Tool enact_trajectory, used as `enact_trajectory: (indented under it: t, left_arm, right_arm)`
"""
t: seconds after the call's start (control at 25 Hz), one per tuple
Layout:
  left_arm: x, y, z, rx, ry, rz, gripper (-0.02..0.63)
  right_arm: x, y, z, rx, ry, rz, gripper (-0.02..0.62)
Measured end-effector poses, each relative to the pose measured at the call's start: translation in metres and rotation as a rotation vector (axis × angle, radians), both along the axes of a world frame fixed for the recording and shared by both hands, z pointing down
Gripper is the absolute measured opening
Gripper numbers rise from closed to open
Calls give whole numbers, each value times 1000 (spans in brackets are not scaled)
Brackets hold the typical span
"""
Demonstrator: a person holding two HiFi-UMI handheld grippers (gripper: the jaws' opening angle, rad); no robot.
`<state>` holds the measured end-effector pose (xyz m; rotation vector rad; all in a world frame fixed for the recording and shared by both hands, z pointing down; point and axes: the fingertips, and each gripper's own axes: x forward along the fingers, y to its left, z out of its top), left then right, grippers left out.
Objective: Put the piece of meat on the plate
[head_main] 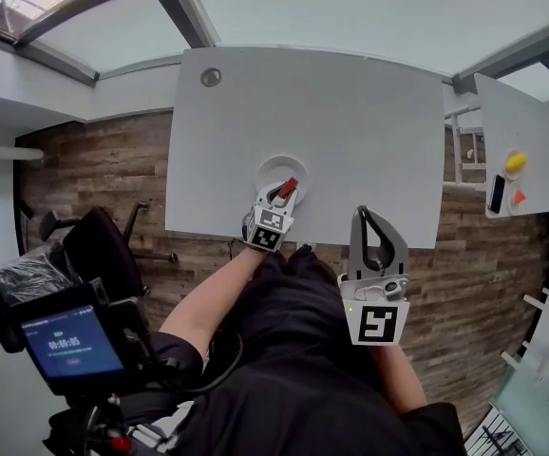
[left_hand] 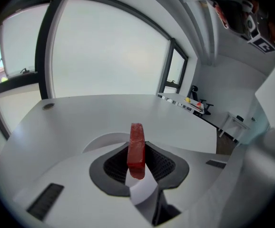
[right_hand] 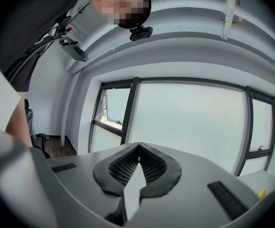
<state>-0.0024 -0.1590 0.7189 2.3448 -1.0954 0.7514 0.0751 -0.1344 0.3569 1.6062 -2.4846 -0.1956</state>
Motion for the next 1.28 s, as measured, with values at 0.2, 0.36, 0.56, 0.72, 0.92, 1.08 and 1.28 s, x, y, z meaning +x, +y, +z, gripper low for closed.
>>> enact_trajectory:
  t: [0.2, 0.36, 0.56, 0.72, 0.92, 1.08, 1.28]
  left_arm:
    - [-12, -1, 14, -87, 6, -82, 95]
    - [-15, 3, 14, -74, 9, -73, 95]
    - [-20, -1, 15, -80, 33, -94, 95]
    - [-23, -8, 8, -64, 75, -117, 95]
    - [-28, -10, 11, -52, 59, -99, 97]
    - [-30, -10, 11, -56, 63, -107, 97]
    - [-34, -8, 18, -66, 48, -103, 142]
  right_arm:
    - [-2, 7, 4, -23, 15, -14, 5]
    - [-9, 11, -1, -9, 2, -25, 5]
    - [-18, 12, 2, -18, 9, -53, 5]
    - [-19, 12, 4, -25, 4, -62, 5]
    - [-16, 13, 7, -34, 8, -57, 5]
    - [-16, 17, 9, -39, 0, -56, 5]
    - [-13, 20, 13, -45, 5, -53, 5]
